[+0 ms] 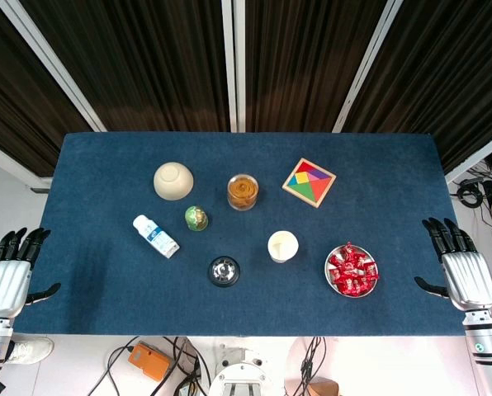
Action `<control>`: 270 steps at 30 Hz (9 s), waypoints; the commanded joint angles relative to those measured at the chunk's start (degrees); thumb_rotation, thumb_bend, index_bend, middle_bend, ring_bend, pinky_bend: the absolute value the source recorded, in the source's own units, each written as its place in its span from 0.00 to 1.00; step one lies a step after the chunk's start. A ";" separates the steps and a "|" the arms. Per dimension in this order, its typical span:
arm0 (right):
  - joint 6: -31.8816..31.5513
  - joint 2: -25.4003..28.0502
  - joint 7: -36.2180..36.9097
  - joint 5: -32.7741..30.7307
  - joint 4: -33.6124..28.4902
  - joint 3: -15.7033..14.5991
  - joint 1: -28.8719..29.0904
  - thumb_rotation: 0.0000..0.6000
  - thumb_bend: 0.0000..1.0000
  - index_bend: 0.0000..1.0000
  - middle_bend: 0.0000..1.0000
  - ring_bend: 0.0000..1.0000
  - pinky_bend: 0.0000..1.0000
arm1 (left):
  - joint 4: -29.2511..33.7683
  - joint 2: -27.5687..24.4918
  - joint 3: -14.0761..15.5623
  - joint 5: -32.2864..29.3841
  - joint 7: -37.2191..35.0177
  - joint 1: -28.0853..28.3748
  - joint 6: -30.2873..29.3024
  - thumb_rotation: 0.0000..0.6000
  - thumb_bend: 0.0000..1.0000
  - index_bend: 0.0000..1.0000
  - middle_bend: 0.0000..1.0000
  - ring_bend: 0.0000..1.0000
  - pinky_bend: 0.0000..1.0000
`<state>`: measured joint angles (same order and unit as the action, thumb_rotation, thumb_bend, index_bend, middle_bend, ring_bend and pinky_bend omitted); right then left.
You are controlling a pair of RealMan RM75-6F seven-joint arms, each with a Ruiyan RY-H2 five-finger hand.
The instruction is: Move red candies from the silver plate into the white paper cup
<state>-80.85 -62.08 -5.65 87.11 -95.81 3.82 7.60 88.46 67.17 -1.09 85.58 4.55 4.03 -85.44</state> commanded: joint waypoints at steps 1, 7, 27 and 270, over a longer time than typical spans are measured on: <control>1.15 -0.31 -0.70 -0.23 -0.10 -0.32 0.54 1.00 0.22 0.00 0.13 0.03 0.18 | -0.18 0.19 -0.06 -0.01 -0.02 0.00 -0.01 1.00 0.00 0.09 0.09 0.00 0.00; 5.63 -2.76 -5.63 0.67 1.00 -1.16 3.32 1.00 0.22 0.03 0.14 0.13 0.36 | -0.25 0.31 -0.22 0.70 0.04 0.30 -0.22 1.00 0.00 0.09 0.09 0.00 0.00; 23.66 -13.89 -11.61 -4.26 8.26 -0.74 15.17 1.00 0.43 0.49 0.76 0.95 1.00 | -0.35 0.52 -0.35 0.67 0.08 -0.63 -1.70 1.00 0.00 0.09 0.09 0.00 0.00; 22.55 -10.43 -7.18 -5.82 7.94 -7.42 20.51 1.00 0.35 0.52 0.81 0.97 1.00 | -1.22 1.13 -1.27 1.79 0.79 -2.42 -4.70 1.00 0.00 0.09 0.05 0.00 0.00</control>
<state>-58.73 -72.12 -12.87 81.41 -88.15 -3.70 27.92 87.24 68.30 -2.37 87.36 5.33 1.62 -90.14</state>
